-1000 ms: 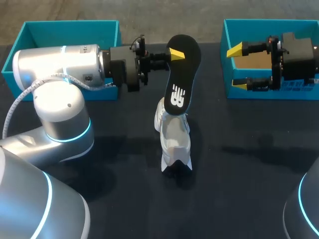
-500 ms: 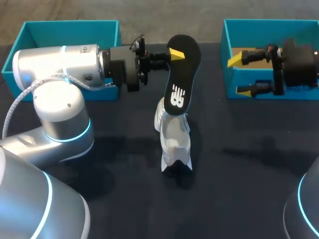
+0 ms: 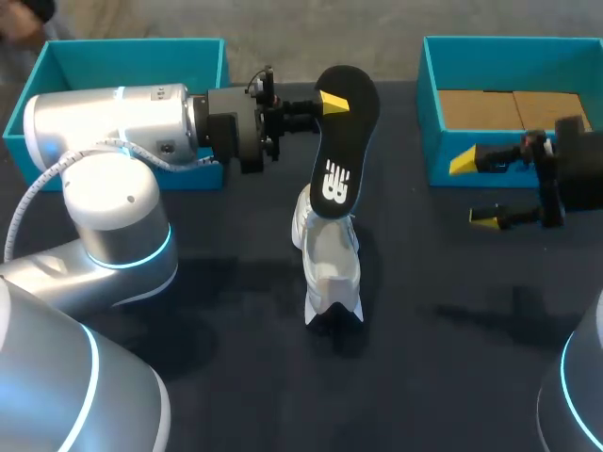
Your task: Take the shoe out of the shoebox, open the shoe tongue, remove and reinsert the insole, then place the shoe into the shoebox
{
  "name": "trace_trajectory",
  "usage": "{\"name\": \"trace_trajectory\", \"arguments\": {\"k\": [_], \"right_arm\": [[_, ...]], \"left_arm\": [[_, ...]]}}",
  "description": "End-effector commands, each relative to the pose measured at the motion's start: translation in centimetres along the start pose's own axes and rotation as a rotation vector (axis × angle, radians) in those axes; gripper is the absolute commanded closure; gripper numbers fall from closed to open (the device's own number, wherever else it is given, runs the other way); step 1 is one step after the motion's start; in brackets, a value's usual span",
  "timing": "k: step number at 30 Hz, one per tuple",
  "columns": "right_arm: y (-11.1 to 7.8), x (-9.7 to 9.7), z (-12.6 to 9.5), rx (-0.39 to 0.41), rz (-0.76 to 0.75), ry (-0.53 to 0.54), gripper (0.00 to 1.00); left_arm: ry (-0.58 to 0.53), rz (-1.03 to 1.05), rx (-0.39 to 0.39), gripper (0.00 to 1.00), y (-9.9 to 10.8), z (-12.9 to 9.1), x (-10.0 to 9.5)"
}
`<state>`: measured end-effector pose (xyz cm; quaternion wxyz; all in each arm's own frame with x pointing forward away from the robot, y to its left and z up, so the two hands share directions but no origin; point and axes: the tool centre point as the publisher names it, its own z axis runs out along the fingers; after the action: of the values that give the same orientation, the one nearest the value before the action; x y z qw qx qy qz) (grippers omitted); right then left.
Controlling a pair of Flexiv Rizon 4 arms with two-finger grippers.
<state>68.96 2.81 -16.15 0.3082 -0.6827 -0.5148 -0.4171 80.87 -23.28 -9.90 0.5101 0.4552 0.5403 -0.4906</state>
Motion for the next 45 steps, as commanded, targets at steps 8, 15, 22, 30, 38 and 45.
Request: {"name": "trace_trajectory", "arguments": {"k": [8,15,22,30,38,45], "right_arm": [[-2.6,-2.3,1.0,-0.064,-0.008,-0.014,0.0],[-2.8,-3.3,1.9,-0.127,-0.037,-0.019,0.0],[-3.2,-4.3,3.6,-0.126,-0.065,-0.05,0.0],[-3.8,-5.2,5.7,-0.095,-0.062,-0.064,0.0],[-3.5,-5.3,7.2,-0.083,-0.061,-0.051,0.0],[-3.5,-5.3,7.2,-0.083,-0.061,-0.051,0.0]], "left_arm": [[0.0,0.001,0.0,1.0,0.0,0.1,0.0],[0.0,0.001,0.0,1.0,0.0,0.1,0.0],[0.0,0.001,0.0,1.0,0.0,0.1,0.0],[0.0,0.001,0.0,1.0,0.0,0.1,0.0],[0.0,0.001,0.0,1.0,0.0,0.1,0.0],[0.0,0.001,0.0,1.0,0.0,0.1,0.0]]}}
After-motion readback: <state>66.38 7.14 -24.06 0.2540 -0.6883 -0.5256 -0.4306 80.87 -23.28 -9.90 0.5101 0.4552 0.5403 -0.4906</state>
